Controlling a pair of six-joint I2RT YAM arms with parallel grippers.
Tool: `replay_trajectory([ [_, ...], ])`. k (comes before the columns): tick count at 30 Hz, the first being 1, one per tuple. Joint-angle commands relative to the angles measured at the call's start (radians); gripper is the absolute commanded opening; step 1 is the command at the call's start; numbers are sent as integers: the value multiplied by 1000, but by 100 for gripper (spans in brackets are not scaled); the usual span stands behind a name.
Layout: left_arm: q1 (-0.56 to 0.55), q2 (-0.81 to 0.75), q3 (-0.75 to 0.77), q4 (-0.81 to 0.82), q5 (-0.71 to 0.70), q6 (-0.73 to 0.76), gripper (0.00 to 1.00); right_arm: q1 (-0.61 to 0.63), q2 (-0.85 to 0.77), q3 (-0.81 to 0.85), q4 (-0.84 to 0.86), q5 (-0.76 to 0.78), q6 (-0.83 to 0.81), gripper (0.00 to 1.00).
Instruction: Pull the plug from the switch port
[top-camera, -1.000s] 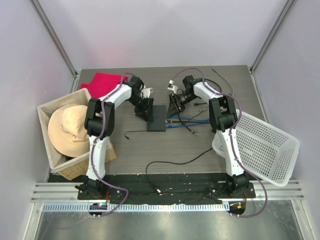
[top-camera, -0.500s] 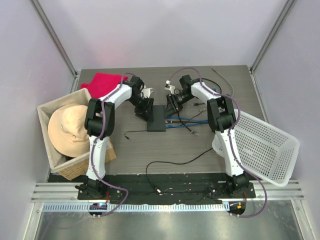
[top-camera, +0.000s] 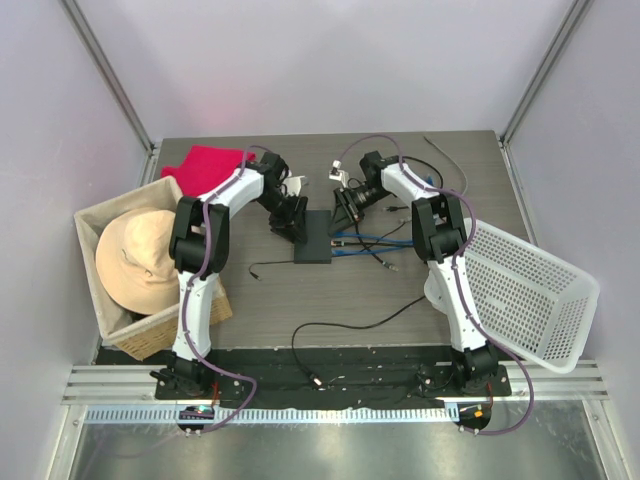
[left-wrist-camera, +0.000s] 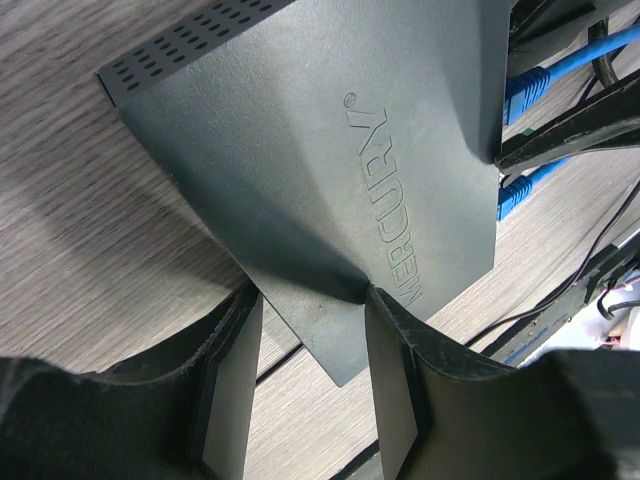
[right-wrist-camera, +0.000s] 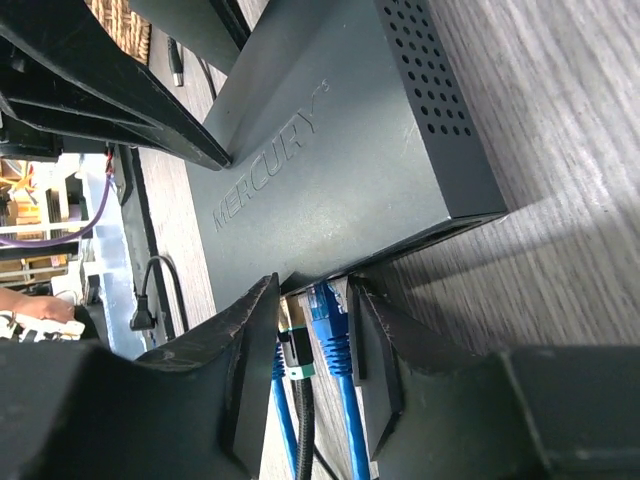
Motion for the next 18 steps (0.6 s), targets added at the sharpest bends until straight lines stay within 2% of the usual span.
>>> replay_trajectory([
  [1, -21, 19, -15, 10, -130, 43, 48, 20, 77, -15, -24, 133, -65, 43],
  [6, -21, 25, -12, 8, -132, 43, 48, 0, 66, -22, -54, 82, -97, 43],
  [15, -23, 25, -11, 7, -129, 46, 48, -22, 52, -48, -77, 52, -106, 26],
  [17, -23, 25, -12, 8, -130, 46, 48, -25, 49, -48, -81, 41, -117, 27],
  [18, -23, 25, -12, 7, -130, 46, 48, -29, 49, -46, -93, 23, -132, 34],
])
